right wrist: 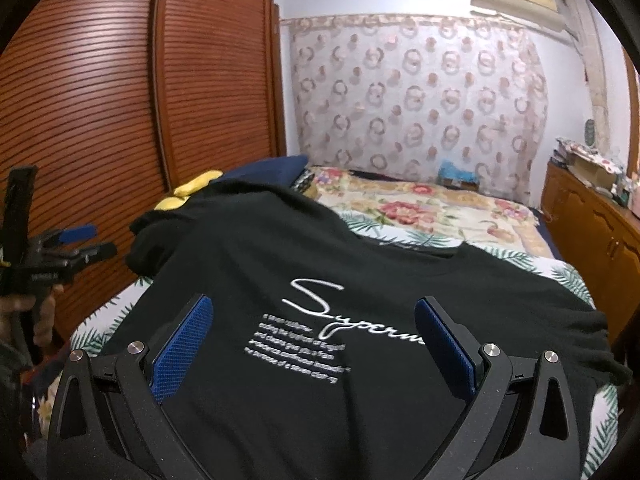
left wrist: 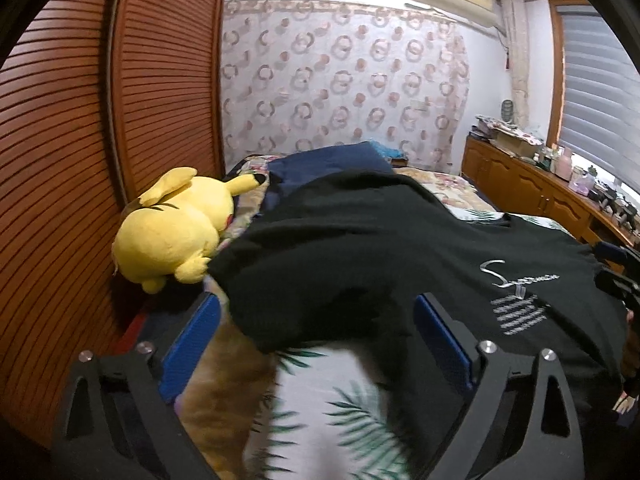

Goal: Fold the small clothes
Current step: 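Grasp the side edge of the black T-shirt with the left gripper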

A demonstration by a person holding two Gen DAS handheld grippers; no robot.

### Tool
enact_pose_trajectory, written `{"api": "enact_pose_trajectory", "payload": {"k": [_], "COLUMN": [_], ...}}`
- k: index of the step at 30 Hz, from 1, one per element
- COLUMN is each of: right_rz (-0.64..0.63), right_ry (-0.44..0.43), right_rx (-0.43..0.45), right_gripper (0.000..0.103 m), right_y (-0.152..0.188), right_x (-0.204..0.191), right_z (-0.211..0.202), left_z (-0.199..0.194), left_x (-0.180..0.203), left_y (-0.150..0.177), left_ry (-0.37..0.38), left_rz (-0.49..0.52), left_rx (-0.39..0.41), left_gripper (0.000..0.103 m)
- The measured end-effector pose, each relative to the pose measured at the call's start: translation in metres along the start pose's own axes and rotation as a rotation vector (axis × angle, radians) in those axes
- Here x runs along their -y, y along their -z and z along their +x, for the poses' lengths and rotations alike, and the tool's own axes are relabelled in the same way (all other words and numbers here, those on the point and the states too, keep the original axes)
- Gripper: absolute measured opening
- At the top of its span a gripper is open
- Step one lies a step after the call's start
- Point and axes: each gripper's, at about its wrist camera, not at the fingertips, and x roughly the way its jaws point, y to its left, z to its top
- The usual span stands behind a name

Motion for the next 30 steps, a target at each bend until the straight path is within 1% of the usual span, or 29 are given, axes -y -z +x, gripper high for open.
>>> {"api": "enact_pose_trajectory", "payload": {"k": [3,4,6,9,12,14,15,16,17,19,20,21,22,24,25,28,30], "right_rz": [-0.022,-0.029,-0.042,-0.067,-0.079,-0.082,-0.084,-0.086,-0.087,-0.085,-0.082,-0.077,-0.074,-0.066,-0.063,-0.054,-0.047], "right_ry": [-0.021,-0.029,-0.043,-0.060,-0.077,-0.089,-0.095,-0.098,-0.100,-0.103,-0.104,-0.104,-0.104,-0.100,-0.099,-0.095,-0.091], "right_rx": [-0.014,-0.019,-0.033,-0.052,-0.071,-0.079,-0.082,-0.085,-0.088,-0.094,-0.097,-0.099,-0.100,-0.100,-0.099,-0.091,-0.086], "right_gripper": [0.103,0.103,0.103,0.103,0.103,0.103,0.103,0.103,0.103,0.103,0.103,0.103,0.103,0.103,0.103,0.103,0.103], "right_y": [0.000,0.001,0.002,0.003,0.002,0.002,0.003,0.003,0.003,0.006,0.007,0.008,0.009,0.010,0.010,0.011,0.010], "right_x": [-0.010,-0.013,-0.018,-0.025,-0.030,-0.034,-0.035,-0.036,-0.037,-0.037,-0.036,-0.035,-0.034,-0.031,-0.030,-0.026,-0.023], "right_z": [0.009,0.011,0.017,0.026,0.035,0.038,0.039,0.039,0.039,0.039,0.039,0.039,0.038,0.037,0.037,0.033,0.031], "left_z": [0.012,0.018,0.029,0.045,0.061,0.069,0.072,0.075,0.077,0.080,0.079,0.078,0.076,0.070,0.066,0.052,0.040], "left_x": [-0.020,-0.027,-0.037,-0.049,-0.062,-0.066,-0.068,-0.070,-0.072,-0.071,-0.071,-0.071,-0.071,-0.069,-0.068,-0.057,-0.044], "left_y": [-0.005,-0.008,-0.011,-0.017,-0.019,-0.019,-0.018,-0.019,-0.019,-0.019,-0.020,-0.021,-0.022,-0.025,-0.028,-0.042,-0.055], "left_ry": [-0.011,-0.017,-0.021,-0.034,-0.027,0.003,0.020,0.031,0.043,0.041,0.041,0.046,0.054,0.054,0.046,0.056,0.074], "left_rz": [-0.010,-0.011,-0.012,-0.009,-0.008,-0.010,-0.010,-0.014,-0.014,-0.002,0.002,0.001,-0.002,0.009,0.017,0.039,0.063], "left_rx": [-0.014,-0.019,-0.031,-0.052,-0.080,-0.098,-0.105,-0.111,-0.119,-0.123,-0.121,-0.119,-0.117,-0.103,-0.090,-0.058,-0.028], "left_gripper": [0.091,0.082,0.074,0.071,0.069,0.050,0.032,0.026,0.026,0.025,0.022,0.012,0.007,0.002,0.001,0.000,0.000]}}
